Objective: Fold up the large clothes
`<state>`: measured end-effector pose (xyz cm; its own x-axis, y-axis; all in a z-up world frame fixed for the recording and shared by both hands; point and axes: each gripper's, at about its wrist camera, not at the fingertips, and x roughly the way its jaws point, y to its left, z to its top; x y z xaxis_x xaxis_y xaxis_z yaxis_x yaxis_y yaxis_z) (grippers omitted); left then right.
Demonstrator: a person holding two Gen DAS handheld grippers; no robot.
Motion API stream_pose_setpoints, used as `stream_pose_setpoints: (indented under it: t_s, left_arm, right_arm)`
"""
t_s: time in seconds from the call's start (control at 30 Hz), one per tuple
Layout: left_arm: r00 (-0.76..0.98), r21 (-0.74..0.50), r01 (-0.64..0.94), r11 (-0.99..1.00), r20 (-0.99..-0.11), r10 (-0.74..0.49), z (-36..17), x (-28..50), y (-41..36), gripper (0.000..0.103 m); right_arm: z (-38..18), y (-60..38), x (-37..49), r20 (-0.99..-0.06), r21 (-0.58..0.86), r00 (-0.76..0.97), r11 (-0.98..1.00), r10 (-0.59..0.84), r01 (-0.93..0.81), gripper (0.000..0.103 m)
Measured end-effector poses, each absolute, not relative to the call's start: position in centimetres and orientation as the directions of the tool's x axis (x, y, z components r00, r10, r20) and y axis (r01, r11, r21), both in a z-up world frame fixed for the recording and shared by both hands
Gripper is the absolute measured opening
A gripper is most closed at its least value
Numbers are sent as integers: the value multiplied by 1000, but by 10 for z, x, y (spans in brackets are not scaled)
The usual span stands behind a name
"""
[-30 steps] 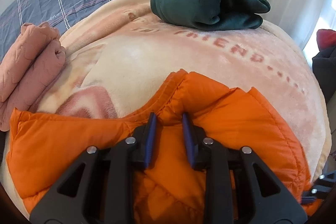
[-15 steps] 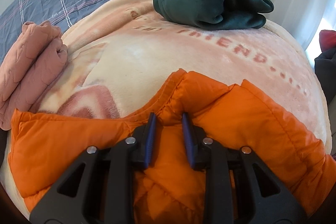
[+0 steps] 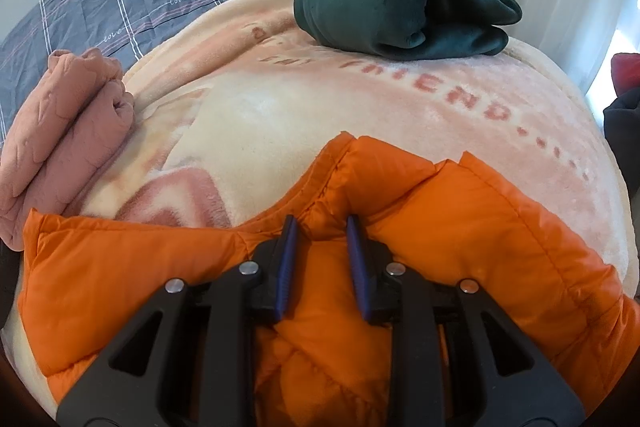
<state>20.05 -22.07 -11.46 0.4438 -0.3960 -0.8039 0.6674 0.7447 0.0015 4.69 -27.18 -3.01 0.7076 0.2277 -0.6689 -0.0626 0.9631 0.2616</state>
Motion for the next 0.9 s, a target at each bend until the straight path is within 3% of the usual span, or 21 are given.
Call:
stream_pose_setpoints:
  t_s: [0.07,0.17,0.3,0.4,0.57,0.7,0.77,0.9]
  left_arm:
    - [440,-7,667,745,-804,-401,-115,201,-221,26]
    - [411,-48,678,733,-803,-432,-113,202,-223,26]
    - [424,-13,685,728,-806,-413,-115,198,-230,26]
    - [434,-11,679,734,-800,-415,-114,197,-227,26]
    - [414,-50,671,740,-802,-431,-115,204,-222,26]
    - [418,-49,670,741,-800,-430,-115,203,-221,26]
    - [417,-55,668,742,-798,-435,-115,204,-220,26]
    - [408,-83,662,745,-794,-450,-115,206,-217,26]
  right_arm:
    - [-69,-282,42,-735,320,633,947,244,7,23]
    - [-111,-304,15,-722,419,634,904,278,81,20]
    - [-107,-301,6,-730,389,634,918,255,79,20]
    - [-85,-302,9,-752,368,613,926,241,88,27]
    - [-1,-298,11,-585,320,789,947,189,10,30]
    - [4,-296,48,-523,377,830,926,193,22,29]
    - [-20,-301,69,-551,425,811,903,197,69,26]
    - [-109,-316,97,-693,441,693,877,197,191,23]
